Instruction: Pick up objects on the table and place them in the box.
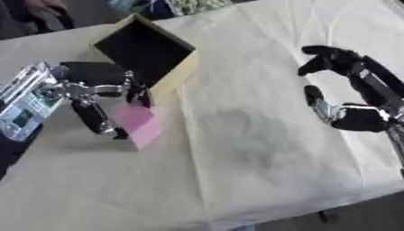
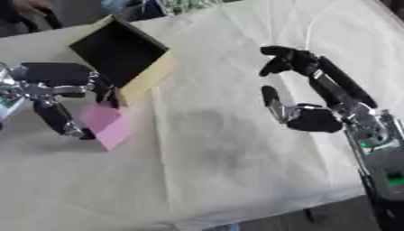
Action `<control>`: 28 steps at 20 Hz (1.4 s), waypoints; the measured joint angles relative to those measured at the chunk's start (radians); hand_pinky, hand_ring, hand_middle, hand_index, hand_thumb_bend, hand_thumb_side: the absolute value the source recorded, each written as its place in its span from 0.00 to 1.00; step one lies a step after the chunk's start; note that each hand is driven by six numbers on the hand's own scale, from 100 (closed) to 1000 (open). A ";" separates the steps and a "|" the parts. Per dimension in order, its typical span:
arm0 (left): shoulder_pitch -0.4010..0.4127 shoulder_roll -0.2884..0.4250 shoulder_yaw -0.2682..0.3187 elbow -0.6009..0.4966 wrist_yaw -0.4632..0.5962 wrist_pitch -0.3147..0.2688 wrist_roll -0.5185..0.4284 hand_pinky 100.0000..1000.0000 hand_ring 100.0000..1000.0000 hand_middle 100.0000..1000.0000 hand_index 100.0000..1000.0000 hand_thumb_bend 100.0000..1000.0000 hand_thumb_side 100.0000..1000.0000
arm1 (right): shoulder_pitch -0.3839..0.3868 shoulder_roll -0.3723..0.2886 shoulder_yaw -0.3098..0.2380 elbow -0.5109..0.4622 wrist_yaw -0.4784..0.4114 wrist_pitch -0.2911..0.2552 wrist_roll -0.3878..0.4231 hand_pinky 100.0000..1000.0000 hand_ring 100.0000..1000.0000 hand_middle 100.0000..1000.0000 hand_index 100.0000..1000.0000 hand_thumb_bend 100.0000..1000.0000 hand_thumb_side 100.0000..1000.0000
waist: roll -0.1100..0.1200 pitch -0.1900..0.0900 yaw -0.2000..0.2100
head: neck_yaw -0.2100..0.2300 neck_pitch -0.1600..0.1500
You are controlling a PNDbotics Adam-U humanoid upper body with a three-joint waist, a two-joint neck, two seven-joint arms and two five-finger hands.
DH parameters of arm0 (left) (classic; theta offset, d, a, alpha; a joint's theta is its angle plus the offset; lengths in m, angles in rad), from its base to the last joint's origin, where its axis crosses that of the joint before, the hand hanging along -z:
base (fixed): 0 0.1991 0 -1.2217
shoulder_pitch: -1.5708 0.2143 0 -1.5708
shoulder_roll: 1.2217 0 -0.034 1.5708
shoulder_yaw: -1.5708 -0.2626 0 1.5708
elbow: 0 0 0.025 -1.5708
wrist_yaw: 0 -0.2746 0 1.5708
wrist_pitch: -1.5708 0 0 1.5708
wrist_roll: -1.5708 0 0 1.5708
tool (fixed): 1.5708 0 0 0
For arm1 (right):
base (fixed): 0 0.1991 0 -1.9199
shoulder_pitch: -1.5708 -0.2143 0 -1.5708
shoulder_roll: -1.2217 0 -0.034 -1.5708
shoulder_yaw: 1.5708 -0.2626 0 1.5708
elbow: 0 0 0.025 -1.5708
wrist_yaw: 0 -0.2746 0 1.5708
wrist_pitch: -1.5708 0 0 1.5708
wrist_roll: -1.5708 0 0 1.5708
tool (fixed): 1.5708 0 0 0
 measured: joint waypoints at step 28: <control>-0.110 -0.014 0.224 0.161 -0.122 -0.042 0.042 0.74 0.52 0.38 0.64 0.40 0.00 | 0.009 0.001 0.007 0.000 -0.014 -0.013 0.020 0.76 0.73 0.60 0.93 0.00 0.32 | -0.007 -0.017 -0.021 | 0.006 0.000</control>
